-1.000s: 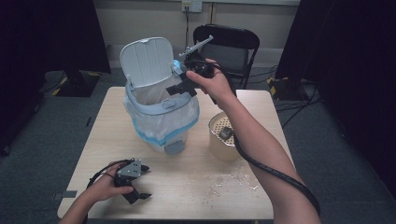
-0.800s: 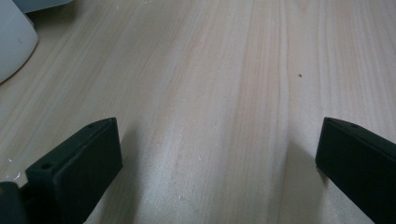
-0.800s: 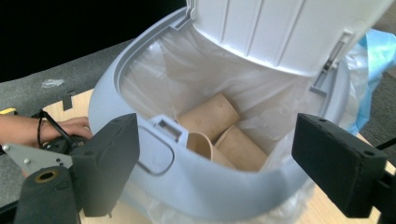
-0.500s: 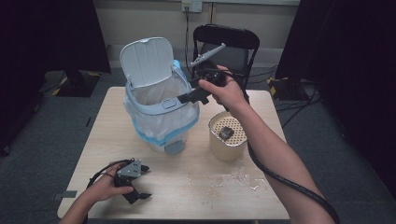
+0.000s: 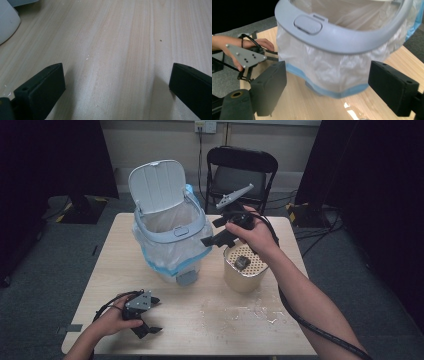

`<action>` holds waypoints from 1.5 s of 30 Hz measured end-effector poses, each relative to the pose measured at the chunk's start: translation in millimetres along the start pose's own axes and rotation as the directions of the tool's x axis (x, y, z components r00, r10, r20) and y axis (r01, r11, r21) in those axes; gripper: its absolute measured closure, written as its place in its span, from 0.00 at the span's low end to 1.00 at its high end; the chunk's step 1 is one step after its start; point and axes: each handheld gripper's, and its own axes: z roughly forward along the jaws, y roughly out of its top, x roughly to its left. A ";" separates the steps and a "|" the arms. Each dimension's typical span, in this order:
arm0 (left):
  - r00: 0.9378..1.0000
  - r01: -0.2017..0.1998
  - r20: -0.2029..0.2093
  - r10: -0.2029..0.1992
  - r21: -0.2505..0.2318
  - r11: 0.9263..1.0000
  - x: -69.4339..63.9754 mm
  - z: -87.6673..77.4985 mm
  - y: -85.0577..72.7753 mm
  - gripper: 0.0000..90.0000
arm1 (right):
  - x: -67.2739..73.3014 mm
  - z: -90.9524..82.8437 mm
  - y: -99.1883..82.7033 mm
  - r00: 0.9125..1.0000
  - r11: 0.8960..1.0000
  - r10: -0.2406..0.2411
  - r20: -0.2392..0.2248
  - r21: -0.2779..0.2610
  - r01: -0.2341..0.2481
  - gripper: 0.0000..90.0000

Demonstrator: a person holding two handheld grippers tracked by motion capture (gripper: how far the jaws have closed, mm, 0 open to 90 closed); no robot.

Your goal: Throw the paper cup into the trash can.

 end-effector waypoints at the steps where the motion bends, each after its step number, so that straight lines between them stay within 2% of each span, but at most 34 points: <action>1: 1.000 -0.003 0.000 0.003 -0.007 1.000 0.2 0.4 0.2 0.00 | 0.3 -0.6 -3.6 1.000 1.000 0.002 -0.002 -0.001 -0.002 0.16; 12: 1.000 -0.003 -0.003 0.003 -0.005 1.000 0.2 0.4 0.2 0.00 | 9.7 -2.2 -38.9 1.000 1.000 0.002 0.007 0.006 -0.002 0.16; 20: 1.000 -0.003 -0.001 0.003 -0.007 1.000 0.1 0.6 0.2 0.00 | 19.5 0.5 -64.4 1.000 1.000 0.000 -0.029 0.006 0.000 0.16; 22: 1.000 -0.003 -0.001 0.003 -0.005 1.000 0.2 0.5 0.2 0.00 | 21.6 1.3 -71.1 1.000 1.000 -0.006 -0.017 0.015 0.006 0.16; 30: 1.000 0.002 -0.001 -0.002 -0.006 1.000 -0.2 0.6 0.1 0.00 | 24.4 8.2 -98.6 0.999 0.999 0.030 -0.025 0.015 -0.030 0.16; 34: 1.000 0.003 -0.001 -0.003 -0.006 1.000 -0.3 0.6 0.1 0.00 | 25.5 11.7 -109.1 0.998 0.999 0.051 -0.036 0.009 -0.051 0.16; 38: 1.000 0.002 -0.001 -0.002 -0.007 1.000 -0.3 0.6 0.1 0.00 | 26.4 14.1 -116.1 0.998 0.999 0.054 -0.028 0.006 -0.054 0.16; 45: 1.000 0.004 -0.002 -0.004 -0.010 1.000 -0.4 0.9 0.0 0.00 | 29.3 20.3 -126.6 0.999 0.999 0.041 -0.012 0.032 -0.040 0.16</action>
